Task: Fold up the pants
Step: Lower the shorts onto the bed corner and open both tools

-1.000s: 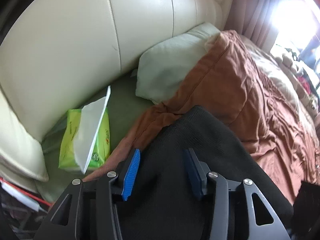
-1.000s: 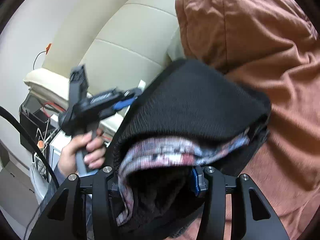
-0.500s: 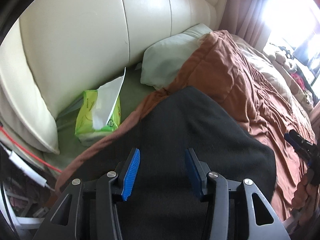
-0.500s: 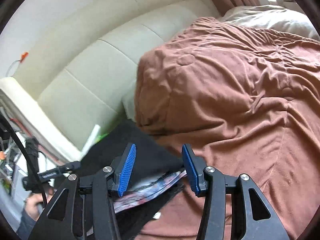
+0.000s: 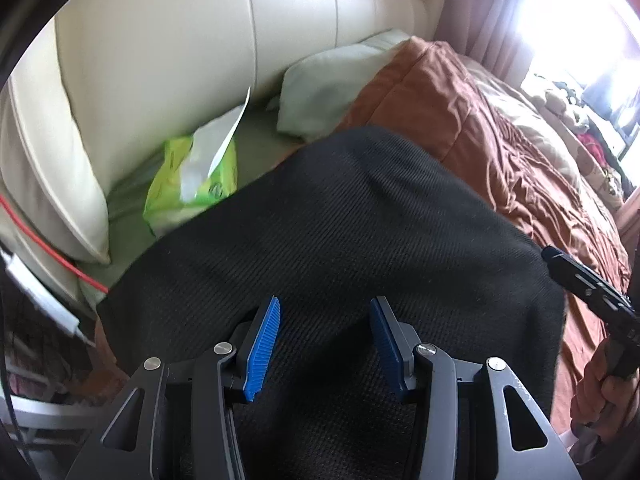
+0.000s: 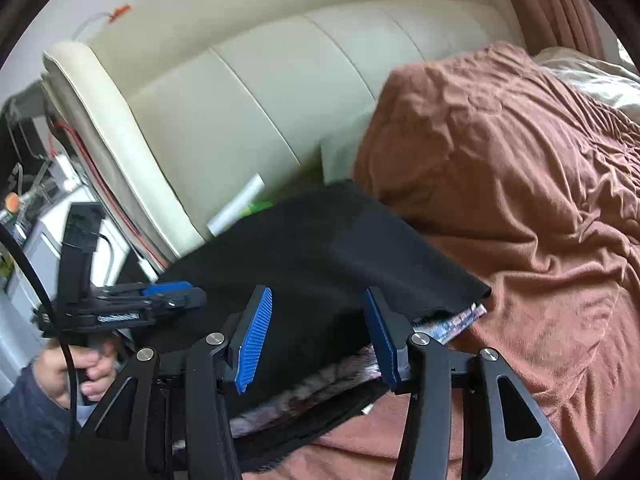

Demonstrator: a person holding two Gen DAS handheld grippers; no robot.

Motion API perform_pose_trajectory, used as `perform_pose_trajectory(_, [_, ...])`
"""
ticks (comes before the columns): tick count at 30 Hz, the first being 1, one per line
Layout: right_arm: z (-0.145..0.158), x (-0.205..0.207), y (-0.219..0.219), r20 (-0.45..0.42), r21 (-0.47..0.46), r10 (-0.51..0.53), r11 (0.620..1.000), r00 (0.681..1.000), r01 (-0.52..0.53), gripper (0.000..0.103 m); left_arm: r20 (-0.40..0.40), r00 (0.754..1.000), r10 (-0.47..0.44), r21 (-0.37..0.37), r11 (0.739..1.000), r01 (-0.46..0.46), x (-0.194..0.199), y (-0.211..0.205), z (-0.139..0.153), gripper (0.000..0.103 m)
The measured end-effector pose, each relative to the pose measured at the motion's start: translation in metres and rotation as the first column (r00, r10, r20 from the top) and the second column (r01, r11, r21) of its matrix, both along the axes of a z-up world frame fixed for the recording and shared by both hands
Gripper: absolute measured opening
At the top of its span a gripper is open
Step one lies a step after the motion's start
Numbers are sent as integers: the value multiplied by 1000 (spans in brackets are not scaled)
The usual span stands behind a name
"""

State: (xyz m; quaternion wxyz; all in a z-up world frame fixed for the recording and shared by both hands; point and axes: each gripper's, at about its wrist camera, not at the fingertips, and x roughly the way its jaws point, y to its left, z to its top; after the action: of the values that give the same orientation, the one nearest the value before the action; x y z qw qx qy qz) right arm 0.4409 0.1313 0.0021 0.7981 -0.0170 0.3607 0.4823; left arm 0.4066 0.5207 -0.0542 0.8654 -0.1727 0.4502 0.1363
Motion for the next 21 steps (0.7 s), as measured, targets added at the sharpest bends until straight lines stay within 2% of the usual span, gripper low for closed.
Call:
perform_pose_trajectory(2, [-9,-6,3,0,-56,20,998,1000,-20,38,-10,1000,11,-4,1000,-11,-4,2,-5,49])
perform_pose_trajectory(5, [-12,-15,4,21,-89,42,995,999,-40,38,-21,1000,20,-8,1000,-21,-11,2,-7,49])
perform_pose_trajectory(10, [-10,-22,-5,-6,-129,61,990,998,-62,38,-24,999,28,8,1000,-27,-23,-9,1,49])
perform_pose_trajectory(13, [3,-31,-16,15,-153,52,987,999,-49,37,-11,1000,21,4,1000,-21,-32,-17,10,49])
perform_pose_trajectory(18, [31,-39,-45,1,-126,17,992,1000,-17,37,24,999,29,-7,1000,-28,-48,-27,29,50])
perform_pose_trajectory(20, [43,-45,-55,13,-130,13,991,1000,-11,37,35,999,26,3,1000,-26,-53,-35,38,55])
perform_pose_trajectory(21, [49,-48,-60,22,-132,10,991,1000,-7,39,41,999,24,16,1000,-25,-56,-40,43,61])
